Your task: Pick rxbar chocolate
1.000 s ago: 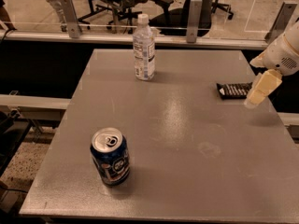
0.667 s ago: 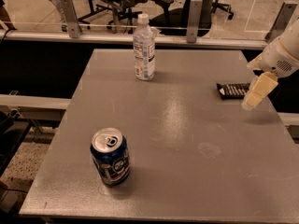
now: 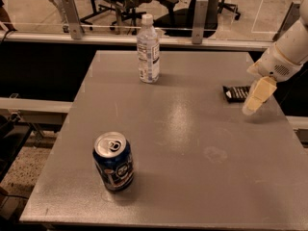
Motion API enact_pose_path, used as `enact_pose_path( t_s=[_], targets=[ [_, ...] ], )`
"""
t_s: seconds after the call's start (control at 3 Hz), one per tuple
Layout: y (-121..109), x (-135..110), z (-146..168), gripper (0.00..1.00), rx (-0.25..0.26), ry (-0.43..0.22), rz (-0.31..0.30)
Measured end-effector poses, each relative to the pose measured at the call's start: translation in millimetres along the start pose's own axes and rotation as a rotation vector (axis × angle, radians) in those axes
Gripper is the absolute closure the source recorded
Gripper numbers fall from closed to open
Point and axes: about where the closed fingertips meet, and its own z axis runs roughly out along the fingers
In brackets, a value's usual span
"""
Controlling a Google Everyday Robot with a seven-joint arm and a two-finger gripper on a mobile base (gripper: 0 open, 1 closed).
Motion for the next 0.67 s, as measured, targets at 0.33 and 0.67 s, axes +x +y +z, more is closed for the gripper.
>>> enact_pose_path(
  t_s=[0.33,0.67],
  targets=[
    [-2.0,-1.4,7.2,0.15,-0.012,0.013,-0.006],
    [-2.8,-1.3,11.3,0.38,-0.021,0.026,-0.010]
  ],
)
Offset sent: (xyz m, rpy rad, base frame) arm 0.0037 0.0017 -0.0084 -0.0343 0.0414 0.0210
